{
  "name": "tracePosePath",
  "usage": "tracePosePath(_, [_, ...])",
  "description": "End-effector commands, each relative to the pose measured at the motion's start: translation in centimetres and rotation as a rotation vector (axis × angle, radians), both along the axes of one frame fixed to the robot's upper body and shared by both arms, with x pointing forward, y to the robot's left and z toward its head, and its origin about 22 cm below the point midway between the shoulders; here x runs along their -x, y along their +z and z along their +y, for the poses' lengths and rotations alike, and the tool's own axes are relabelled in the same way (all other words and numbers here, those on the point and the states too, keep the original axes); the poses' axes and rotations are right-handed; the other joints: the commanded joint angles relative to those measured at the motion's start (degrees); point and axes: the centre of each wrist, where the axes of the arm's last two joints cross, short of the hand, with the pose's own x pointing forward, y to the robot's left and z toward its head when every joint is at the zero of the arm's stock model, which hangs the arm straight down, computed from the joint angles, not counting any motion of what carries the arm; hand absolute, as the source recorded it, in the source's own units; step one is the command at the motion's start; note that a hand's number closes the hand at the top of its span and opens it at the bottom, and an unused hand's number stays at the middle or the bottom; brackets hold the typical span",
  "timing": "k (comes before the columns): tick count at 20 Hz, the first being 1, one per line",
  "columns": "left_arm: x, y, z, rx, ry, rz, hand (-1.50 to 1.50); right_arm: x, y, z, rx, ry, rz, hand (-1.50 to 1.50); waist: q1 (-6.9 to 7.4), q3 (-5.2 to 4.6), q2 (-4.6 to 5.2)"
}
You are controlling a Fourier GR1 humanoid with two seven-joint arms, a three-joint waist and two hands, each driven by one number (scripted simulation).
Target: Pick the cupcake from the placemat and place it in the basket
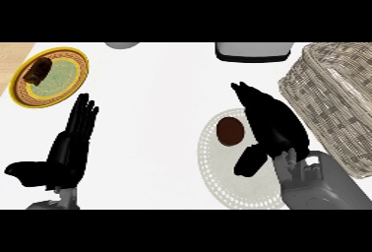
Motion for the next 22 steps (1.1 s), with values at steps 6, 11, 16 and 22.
tracePosePath(6, [0.2,0.4,-0.1,0.013,-0.004,-0.007,0.00,-1.1,-4.1,1.0,0.015,-0.053,0.034,-1.50,0.21,0.02,0.12])
tracePosePath(11, [-0.2,-0.2,0.0,0.014,0.001,0.007,0.00,-0.1,-5.1,1.9,0.031,-0.060,0.010,-1.50,0.05,0.02,0.09])
tracePosePath(16, [0.6,-0.9,-1.0,0.008,-0.020,-0.007,0.00,-1.4,-7.2,-1.2,0.049,-0.075,-0.006,-1.50,0.02,0.03,0.10])
tracePosePath(22, [1.2,-0.4,-1.1,0.016,-0.006,-0.012,0.00,-2.7,-7.9,2.9,0.040,-0.081,0.005,-1.50,0.23,0.03,0.10])
